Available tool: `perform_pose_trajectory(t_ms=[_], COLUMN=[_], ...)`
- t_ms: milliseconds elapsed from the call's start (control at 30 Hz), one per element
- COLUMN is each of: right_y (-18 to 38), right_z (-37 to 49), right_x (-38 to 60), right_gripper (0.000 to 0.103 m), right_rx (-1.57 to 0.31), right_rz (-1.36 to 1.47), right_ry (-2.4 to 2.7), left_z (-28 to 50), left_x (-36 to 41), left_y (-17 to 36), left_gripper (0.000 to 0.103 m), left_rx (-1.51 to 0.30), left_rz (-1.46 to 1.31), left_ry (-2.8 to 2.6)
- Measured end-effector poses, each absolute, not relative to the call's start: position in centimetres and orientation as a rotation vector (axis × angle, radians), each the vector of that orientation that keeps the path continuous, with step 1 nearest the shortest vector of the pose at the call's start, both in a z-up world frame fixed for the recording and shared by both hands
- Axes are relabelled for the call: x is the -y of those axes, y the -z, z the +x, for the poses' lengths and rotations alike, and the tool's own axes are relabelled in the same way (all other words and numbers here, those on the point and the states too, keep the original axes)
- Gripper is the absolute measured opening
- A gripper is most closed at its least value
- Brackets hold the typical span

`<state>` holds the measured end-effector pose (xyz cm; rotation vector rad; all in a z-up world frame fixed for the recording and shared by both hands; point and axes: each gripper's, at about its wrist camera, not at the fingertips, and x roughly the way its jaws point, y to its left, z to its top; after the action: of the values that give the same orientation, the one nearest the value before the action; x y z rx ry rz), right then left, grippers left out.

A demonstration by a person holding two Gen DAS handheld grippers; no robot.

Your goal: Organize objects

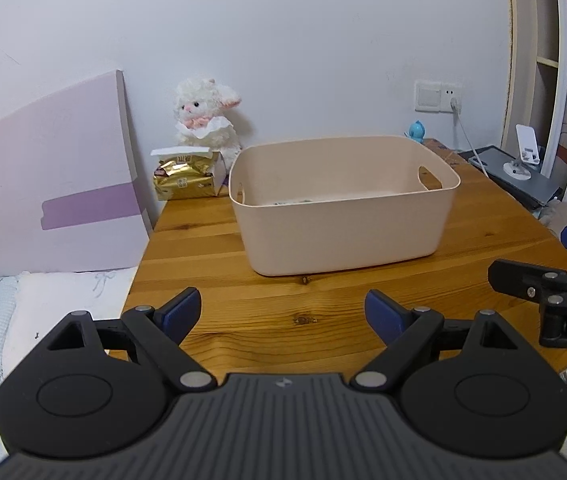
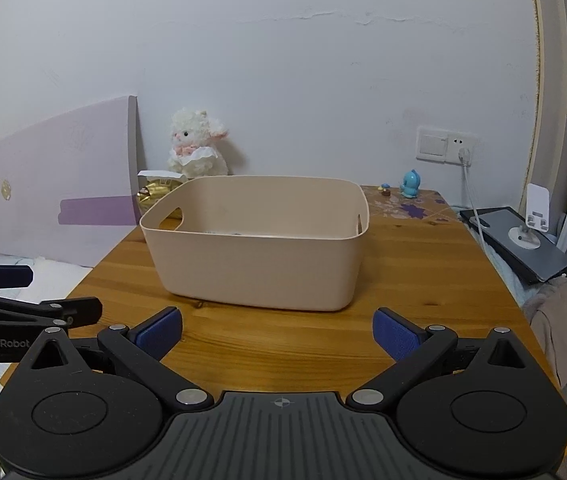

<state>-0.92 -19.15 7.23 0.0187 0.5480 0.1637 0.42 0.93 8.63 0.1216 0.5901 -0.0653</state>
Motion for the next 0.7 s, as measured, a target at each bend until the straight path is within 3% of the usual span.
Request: perform_pose_trajectory(t_ms=[700], right_y=[-8.5], right_z=[-3.3], right_x=[19.6], right_gripper=[0.103], right_rx=[-0.531], right_rz=[-0.002], right_ry=[-0.113], left_z=[-2.6], left_x=[-0.9], left_y=[-9.9], left_gripper=[0.090], left_rx=[-0.565], left_rz=[0.135], left_ry=[0.054])
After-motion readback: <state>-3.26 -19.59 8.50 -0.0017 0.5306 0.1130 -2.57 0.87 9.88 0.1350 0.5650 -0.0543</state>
